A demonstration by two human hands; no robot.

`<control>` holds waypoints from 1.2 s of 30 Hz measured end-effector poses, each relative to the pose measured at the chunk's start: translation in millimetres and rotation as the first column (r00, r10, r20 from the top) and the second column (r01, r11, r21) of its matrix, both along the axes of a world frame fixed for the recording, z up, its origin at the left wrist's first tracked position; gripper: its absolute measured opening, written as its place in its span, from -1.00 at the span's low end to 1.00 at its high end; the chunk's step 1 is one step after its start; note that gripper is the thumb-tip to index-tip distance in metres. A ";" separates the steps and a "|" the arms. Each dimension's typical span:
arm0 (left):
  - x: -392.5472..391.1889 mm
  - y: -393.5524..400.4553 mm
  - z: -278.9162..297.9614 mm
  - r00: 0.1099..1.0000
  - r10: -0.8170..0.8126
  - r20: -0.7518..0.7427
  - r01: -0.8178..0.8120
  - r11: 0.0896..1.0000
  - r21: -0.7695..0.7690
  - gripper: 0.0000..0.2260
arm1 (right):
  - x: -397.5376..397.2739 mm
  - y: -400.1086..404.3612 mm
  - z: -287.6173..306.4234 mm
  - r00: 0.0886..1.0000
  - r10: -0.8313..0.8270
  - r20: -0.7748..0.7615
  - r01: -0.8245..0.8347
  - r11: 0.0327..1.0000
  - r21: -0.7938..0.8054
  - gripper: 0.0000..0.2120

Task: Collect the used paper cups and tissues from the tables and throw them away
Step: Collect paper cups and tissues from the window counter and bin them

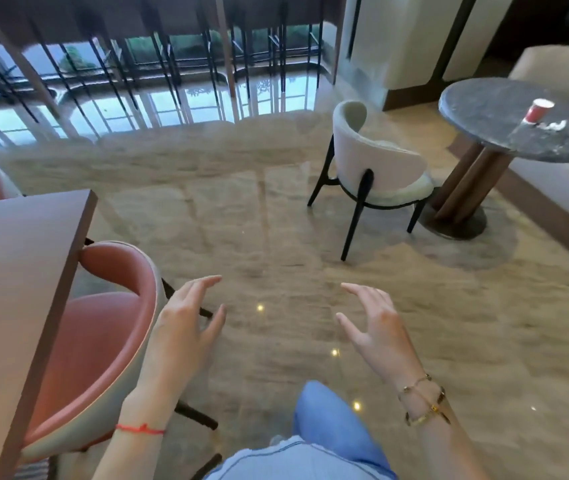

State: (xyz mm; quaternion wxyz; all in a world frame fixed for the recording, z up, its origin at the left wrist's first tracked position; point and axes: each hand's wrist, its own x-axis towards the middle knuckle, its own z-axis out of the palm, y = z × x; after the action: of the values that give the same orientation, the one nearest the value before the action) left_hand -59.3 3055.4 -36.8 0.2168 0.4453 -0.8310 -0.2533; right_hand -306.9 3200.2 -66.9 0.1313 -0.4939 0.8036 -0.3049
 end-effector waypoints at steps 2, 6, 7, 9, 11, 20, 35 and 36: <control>-22.9 -37.7 -5.9 1.000 -0.008 0.009 0.008 1.000 0.013 -0.59 | -22.9 -32.0 -7.1 1.000 -0.017 0.002 0.017 1.000 0.011 -0.57; -73.8 -116.3 -21.9 1.000 -0.010 0.015 0.010 1.000 0.020 -0.61 | -76.0 -109.2 -20.7 1.000 -0.031 0.001 0.031 0.999 0.016 -0.58; -88.6 -137.9 -24.5 1.000 -0.009 0.014 0.009 1.000 0.025 -0.61 | -90.9 -131.2 -22.1 0.999 -0.034 -0.005 0.035 0.999 0.016 -0.58; -119.7 -181.2 -26.0 1.000 0.002 0.013 -0.003 1.000 0.018 -0.62 | -123.2 -175.4 -21.0 0.999 -0.038 -0.008 0.038 0.999 0.012 -0.58; -151.3 -225.7 -22.3 1.000 0.021 -0.006 -0.021 1.000 -0.002 -0.63 | -157.7 -223.1 -15.3 1.000 -0.025 -0.014 0.025 1.000 0.007 -0.59; -256.5 -408.5 -7.7 0.984 0.162 -0.068 -0.165 0.985 -0.046 -0.65 | -287.0 -444.7 14.4 0.992 0.119 -0.043 -0.119 0.993 -0.002 -0.59; -394.7 -753.8 -23.6 0.988 0.147 -0.054 -0.150 0.987 -0.059 -0.65 | -425.8 -785.2 -6.0 0.993 0.112 -0.024 -0.113 0.993 -0.024 -0.59; -406.7 -780.8 -19.8 0.989 0.138 -0.053 -0.142 0.988 -0.066 -0.65 | -435.4 -810.9 -3.5 0.993 0.113 -0.025 -0.113 0.993 -0.029 -0.59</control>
State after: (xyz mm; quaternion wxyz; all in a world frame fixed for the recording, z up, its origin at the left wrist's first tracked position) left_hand -466.0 2274.7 -56.6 0.2694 0.4885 -0.8005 -0.2192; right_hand -742.3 2389.2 -70.4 0.1315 -0.5441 0.7712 -0.3032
